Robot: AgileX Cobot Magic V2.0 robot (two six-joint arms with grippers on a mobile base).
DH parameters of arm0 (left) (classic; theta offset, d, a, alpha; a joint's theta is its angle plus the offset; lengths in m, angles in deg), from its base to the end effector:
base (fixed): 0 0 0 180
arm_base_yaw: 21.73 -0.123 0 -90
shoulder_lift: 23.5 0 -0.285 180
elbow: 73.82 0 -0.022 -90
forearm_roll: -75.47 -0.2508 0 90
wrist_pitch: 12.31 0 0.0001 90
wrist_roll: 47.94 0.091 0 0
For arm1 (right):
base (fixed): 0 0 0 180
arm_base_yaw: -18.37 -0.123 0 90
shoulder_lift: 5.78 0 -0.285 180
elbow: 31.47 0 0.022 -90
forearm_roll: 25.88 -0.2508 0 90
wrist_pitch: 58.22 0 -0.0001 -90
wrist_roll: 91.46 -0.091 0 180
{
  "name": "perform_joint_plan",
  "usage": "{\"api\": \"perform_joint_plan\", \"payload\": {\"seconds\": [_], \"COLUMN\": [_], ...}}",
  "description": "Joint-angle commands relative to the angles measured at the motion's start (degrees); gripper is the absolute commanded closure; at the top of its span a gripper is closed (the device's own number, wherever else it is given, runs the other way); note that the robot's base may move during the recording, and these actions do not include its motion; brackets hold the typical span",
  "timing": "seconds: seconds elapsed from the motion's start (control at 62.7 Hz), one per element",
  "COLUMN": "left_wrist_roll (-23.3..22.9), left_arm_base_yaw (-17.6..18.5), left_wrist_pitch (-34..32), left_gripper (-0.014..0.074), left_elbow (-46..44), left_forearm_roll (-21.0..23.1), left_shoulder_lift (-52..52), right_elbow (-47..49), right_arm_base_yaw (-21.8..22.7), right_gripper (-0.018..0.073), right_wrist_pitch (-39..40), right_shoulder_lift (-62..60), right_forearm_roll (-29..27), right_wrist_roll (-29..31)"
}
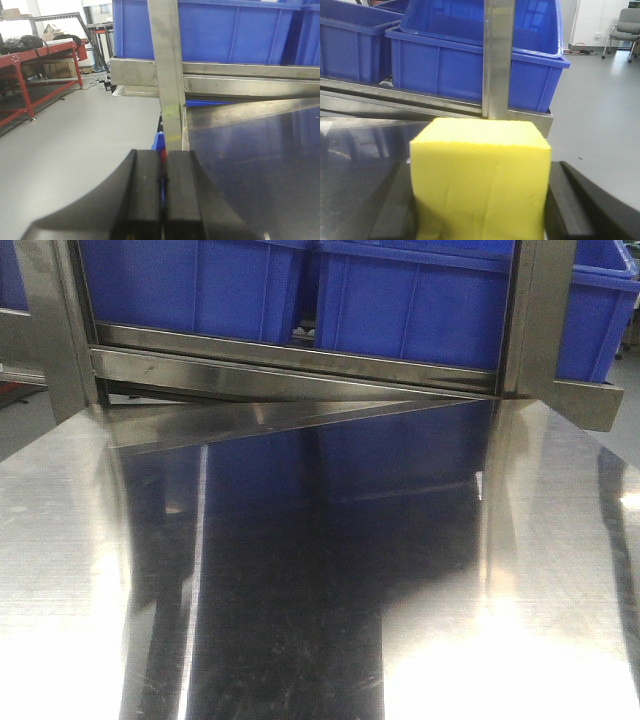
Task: Place yellow foam block on left shelf second layer
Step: 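Raise the held cube clear of the table with the right gripper, then drive the base away from the table holding the cube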
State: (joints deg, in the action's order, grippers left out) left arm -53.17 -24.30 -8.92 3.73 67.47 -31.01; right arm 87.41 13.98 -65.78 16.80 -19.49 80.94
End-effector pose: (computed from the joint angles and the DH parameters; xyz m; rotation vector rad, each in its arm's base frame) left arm 0.0563 0.0033 0.2062 -0.0040 1.5437 0.0801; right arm 0.0746 0.0044 0.2798 -0.0320 1.5920 0.0653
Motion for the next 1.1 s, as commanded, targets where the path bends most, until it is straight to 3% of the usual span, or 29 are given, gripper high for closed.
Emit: {"api": "perform_joint_plan", "payload": {"seconds": [0.0,1.084], "left_wrist_roll": [-0.3,-0.3], "left_arm_base_yaw": [-0.1,-0.1], "left_wrist_pitch": [-4.7,-4.7], "left_gripper": [0.0460,0.0460], "left_elbow": [1.3,1.3], "left_forearm_roll": [0.3,0.3], "left_shoulder_lift": [1.2,1.2], "right_elbow": [1.7,1.7], "right_arm_base_yaw": [0.3,0.3], "right_gripper": [0.0103,0.0103], "right_wrist_pitch": [5.7,5.6], "right_shoulder_lift": [0.5,0.6], "right_forearm_roll": [0.9,0.9], "right_wrist_roll": [0.4,0.4]}}
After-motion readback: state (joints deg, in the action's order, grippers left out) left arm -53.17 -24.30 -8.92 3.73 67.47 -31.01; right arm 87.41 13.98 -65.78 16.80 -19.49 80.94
